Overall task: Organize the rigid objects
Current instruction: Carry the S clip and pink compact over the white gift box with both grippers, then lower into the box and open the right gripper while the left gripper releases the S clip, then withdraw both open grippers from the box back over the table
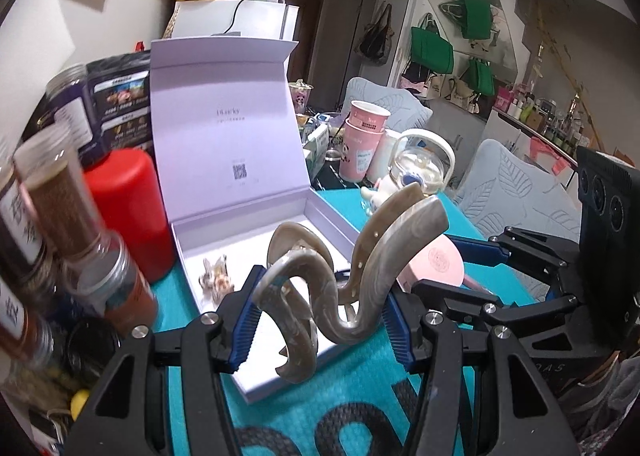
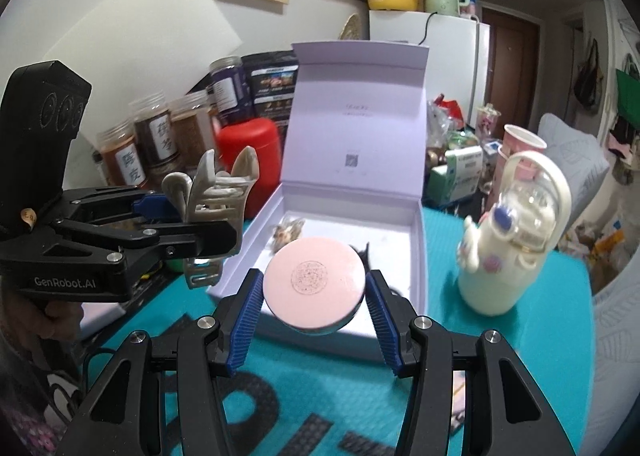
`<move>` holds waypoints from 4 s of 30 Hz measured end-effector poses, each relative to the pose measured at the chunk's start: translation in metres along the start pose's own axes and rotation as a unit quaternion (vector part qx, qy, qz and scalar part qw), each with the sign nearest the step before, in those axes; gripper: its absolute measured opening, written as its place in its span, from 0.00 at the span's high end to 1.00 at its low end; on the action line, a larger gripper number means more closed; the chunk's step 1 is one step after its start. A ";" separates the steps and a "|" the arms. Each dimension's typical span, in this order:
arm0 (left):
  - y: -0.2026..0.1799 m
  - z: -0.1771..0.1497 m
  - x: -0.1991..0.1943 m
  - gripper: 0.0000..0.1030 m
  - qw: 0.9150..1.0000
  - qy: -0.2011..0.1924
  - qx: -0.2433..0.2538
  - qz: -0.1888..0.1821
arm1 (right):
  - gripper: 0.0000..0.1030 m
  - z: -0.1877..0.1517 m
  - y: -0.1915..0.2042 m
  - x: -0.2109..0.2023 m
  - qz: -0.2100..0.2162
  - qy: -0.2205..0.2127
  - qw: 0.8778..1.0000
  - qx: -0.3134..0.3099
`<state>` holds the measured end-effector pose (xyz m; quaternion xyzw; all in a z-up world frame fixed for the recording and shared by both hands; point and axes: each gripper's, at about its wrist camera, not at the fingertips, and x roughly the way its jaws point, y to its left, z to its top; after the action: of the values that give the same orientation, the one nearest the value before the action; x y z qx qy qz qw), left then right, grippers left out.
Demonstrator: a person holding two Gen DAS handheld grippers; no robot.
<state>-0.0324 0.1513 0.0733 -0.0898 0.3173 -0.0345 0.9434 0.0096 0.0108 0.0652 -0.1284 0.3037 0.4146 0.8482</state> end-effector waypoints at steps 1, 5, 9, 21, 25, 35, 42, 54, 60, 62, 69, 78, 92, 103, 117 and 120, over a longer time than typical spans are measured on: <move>0.000 0.003 0.002 0.47 1.000 -0.001 0.001 0.001 | 0.50 0.003 -0.002 0.001 -0.001 -0.002 1.000 0.000; 0.003 0.013 0.012 0.47 1.000 -0.003 0.006 0.007 | 0.50 0.015 -0.012 0.009 -0.002 -0.008 1.000 -0.001; 0.009 0.022 0.026 0.47 1.000 0.005 0.008 0.017 | 0.50 0.026 -0.019 0.020 -0.008 -0.012 1.000 -0.004; 0.024 0.021 0.073 0.47 0.998 0.053 0.015 0.027 | 0.50 0.037 -0.039 0.067 -0.001 -0.008 1.000 -0.007; 0.027 0.015 0.088 0.47 0.997 0.075 0.018 0.026 | 0.50 0.029 -0.045 0.082 0.009 0.007 1.000 0.001; 0.020 -0.004 0.106 0.47 0.992 0.117 0.038 0.026 | 0.50 -0.002 -0.055 0.102 0.025 0.047 0.998 0.031; 0.027 -0.017 0.118 0.47 0.988 0.150 0.033 0.034 | 0.50 -0.016 -0.055 0.107 0.021 0.061 0.997 0.042; 0.037 -0.017 0.137 0.47 0.984 0.176 0.021 0.036 | 0.50 -0.029 -0.058 0.122 0.038 0.088 0.994 0.060; 0.043 -0.015 0.154 0.47 0.981 0.190 0.017 0.043 | 0.50 -0.028 -0.061 0.128 0.029 0.095 0.993 0.060; 0.043 -0.014 0.155 0.47 0.981 0.185 0.023 0.049 | 0.50 -0.027 -0.061 0.129 0.029 0.096 0.993 0.059; 0.044 -0.017 0.161 0.47 0.981 0.187 0.019 0.043 | 0.50 -0.026 -0.059 0.131 0.023 0.100 0.993 0.053; 0.041 -0.022 0.155 0.47 0.984 0.175 0.008 0.043 | 0.44 -0.027 -0.060 0.127 -0.010 0.096 0.994 0.047; 0.037 -0.017 0.131 0.45 0.986 0.154 -0.007 0.061 | 0.31 -0.020 -0.058 0.093 -0.031 0.074 0.996 0.048; 0.022 -0.008 0.106 0.45 0.991 0.114 -0.002 0.067 | 0.27 -0.015 -0.060 0.057 -0.075 0.061 0.993 0.062; -0.006 0.005 0.062 0.31 0.995 0.061 0.011 0.073 | 0.23 -0.019 -0.050 0.001 -0.119 0.032 0.990 0.066; -0.011 0.007 0.048 0.15 0.997 0.039 0.010 0.071 | 0.23 -0.020 -0.048 -0.010 -0.118 0.023 0.990 0.069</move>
<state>0.0098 0.1356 0.0524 -0.0558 0.3593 0.0261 0.9312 0.0344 -0.0348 0.0543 -0.1143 0.3338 0.2864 0.8908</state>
